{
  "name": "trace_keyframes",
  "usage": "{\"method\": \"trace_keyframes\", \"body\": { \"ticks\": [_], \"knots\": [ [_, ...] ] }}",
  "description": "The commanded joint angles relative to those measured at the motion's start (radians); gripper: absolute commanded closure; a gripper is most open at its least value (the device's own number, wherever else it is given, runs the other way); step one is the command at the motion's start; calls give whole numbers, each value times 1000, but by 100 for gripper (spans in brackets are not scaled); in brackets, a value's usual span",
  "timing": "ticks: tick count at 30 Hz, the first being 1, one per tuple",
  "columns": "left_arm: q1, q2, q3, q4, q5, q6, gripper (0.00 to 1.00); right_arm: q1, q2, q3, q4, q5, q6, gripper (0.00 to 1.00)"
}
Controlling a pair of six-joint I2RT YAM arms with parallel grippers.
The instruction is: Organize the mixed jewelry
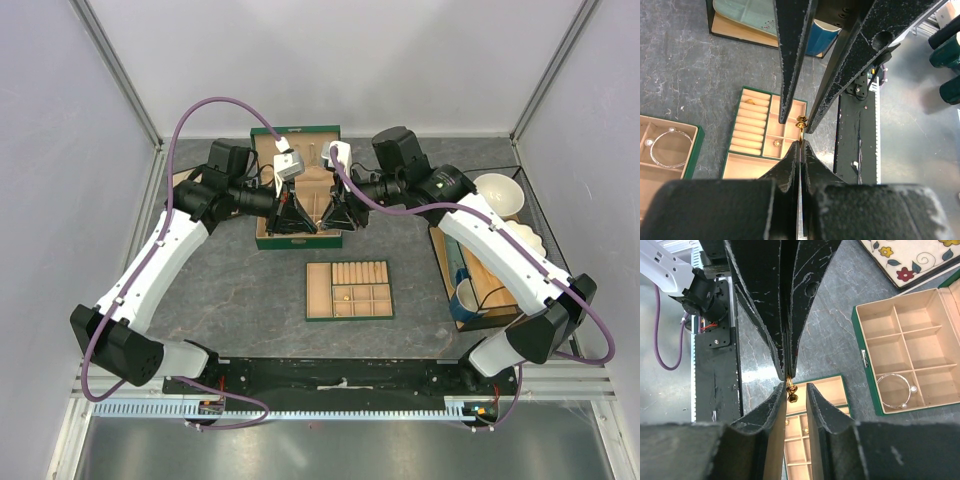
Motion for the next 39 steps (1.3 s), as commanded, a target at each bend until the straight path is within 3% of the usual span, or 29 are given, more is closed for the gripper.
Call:
{"method": "trace_keyframes", "body": {
  "ticks": [1, 10, 16, 19, 23, 26, 29, 33, 39],
  "knots": [
    [-6, -8, 32, 5, -1, 37, 98, 5, 5, 31, 9, -18, -18, 74],
    [-6, -14, 37, 5, -3, 35, 98, 20, 5, 14, 4, 14, -12, 100],
    [-5, -36, 25, 48, -26, 2, 97, 20, -11, 4, -13, 42, -19, 100],
    [11, -65, 8, 101, -53, -32, 67, 18, -29, -15, -9, 93, -22, 100],
    [55, -128, -41, 216, -101, -106, 41, 14, -50, -47, -2, 175, -6, 100],
    [99, -180, -103, 339, -225, -201, 40, 9, -69, -105, 50, 286, 36, 100],
    [123, -232, -172, 428, -444, -284, 40, 9, -87, -204, 128, 428, 116, 100],
    [121, -260, -242, 465, -717, -296, 39, 9, -93, -332, 234, 556, 250, 100],
    [123, -272, -305, 467, -941, -327, 38, -25, -126, -464, 319, 715, 425, 100]
  ]
}}
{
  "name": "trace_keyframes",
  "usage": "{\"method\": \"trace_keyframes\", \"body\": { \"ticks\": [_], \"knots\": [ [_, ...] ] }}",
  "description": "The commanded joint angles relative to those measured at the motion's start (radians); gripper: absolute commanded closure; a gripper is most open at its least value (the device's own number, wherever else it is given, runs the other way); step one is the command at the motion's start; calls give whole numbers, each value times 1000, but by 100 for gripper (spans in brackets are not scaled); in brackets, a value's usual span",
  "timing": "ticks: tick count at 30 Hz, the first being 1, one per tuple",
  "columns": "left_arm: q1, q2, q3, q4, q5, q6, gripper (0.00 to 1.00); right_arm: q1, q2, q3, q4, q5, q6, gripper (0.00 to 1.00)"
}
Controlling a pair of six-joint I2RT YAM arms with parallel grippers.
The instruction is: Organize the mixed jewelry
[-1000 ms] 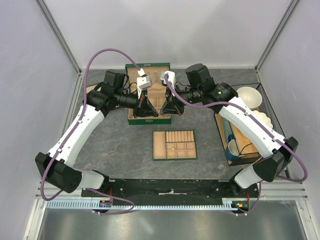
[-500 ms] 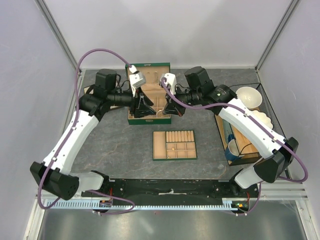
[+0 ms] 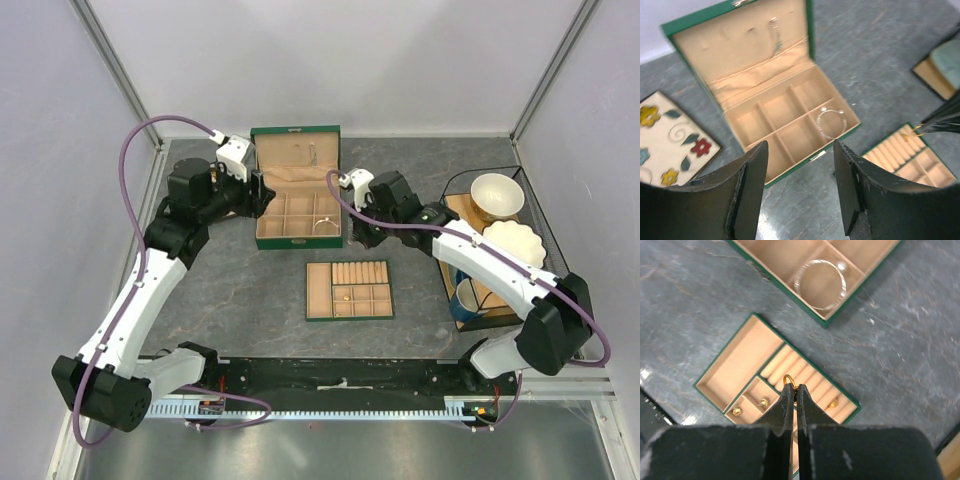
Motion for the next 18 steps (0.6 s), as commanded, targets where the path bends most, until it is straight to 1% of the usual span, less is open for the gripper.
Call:
{"method": "trace_keyframes", "body": {
  "ticks": [1, 3, 10, 15, 18],
  "knots": [
    [1, -23, -38, 61, -247, -59, 38, -39, -51, -62, 118, 174, 207, 100],
    [2, -25, -50, 61, -281, -62, 38, -60, -60, -111, 135, 215, 245, 100],
    [2, -3, -57, 32, -295, -56, 38, -83, -74, -221, 155, 232, 342, 100],
    [2, 12, -64, 44, -312, -41, 39, -88, -50, -257, 153, 251, 384, 100],
    [2, 20, -67, 54, -346, -41, 39, -88, -30, -270, 152, 259, 405, 100]
  ]
}}
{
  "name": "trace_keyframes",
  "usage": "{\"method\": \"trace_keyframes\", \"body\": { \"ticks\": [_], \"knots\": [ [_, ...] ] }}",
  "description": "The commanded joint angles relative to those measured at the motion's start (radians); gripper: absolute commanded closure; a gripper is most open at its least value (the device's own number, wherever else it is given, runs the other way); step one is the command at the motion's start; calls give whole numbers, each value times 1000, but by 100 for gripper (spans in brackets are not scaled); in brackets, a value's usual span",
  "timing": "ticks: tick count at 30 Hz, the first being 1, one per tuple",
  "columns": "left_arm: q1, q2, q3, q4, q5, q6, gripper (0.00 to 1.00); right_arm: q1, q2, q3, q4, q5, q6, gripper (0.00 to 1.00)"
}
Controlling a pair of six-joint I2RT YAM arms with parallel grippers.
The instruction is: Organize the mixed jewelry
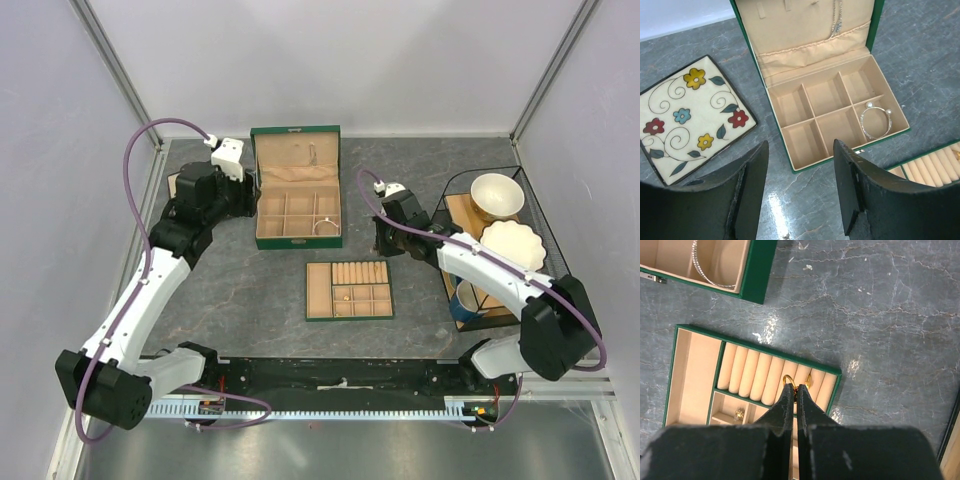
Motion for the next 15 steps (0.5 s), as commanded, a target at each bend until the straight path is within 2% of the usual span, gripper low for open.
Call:
{"method": "trace_keyframes", "body": {
  "ticks": [1, 15],
  "knots": [
    [2, 13, -10, 47, -58, -13, 39, -5, 24, -18, 32, 27, 64, 100],
    [2, 41, -27, 80, -108, 22, 40, 44, 107, -4, 34, 12, 101, 100]
  ]
}}
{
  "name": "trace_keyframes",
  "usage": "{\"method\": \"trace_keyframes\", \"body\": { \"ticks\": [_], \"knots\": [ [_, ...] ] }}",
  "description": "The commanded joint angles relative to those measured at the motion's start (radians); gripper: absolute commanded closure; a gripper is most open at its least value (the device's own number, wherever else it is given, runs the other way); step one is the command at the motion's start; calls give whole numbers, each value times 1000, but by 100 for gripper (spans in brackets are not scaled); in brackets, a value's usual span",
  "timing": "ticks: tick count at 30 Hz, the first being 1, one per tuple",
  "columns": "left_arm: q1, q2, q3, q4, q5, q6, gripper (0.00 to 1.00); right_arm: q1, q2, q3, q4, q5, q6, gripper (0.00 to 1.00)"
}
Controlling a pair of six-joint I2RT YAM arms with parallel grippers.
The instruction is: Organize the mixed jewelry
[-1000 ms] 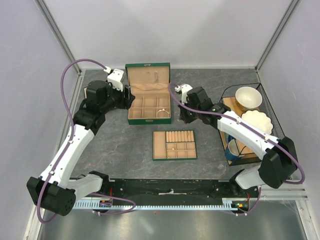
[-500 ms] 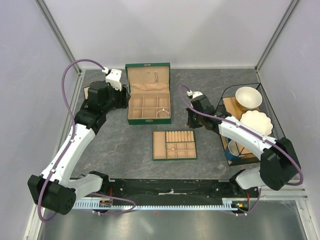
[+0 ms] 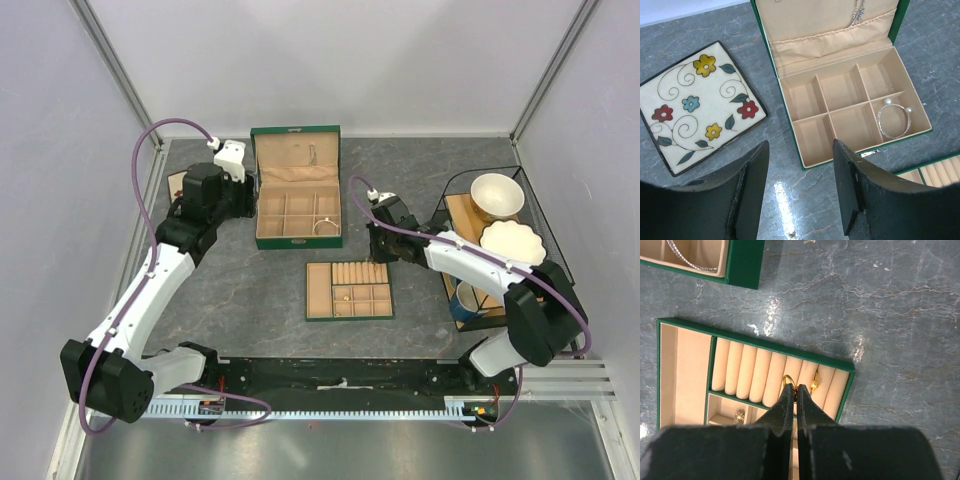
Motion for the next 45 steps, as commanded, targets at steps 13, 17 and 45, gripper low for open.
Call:
{"method": "trace_keyframes", "body": {
  "ticks": [13, 17, 45],
  "knots": [
    [2, 26, -5, 89, -57, 26, 40, 74, 109, 54, 5, 50, 25, 100],
    [3, 19, -7, 94, -54, 27, 40, 75, 123, 74, -3, 76, 22, 100],
    [2, -1, -18, 100, -46, 19, 40, 97, 138, 60, -9, 136, 8, 100]
  ]
}}
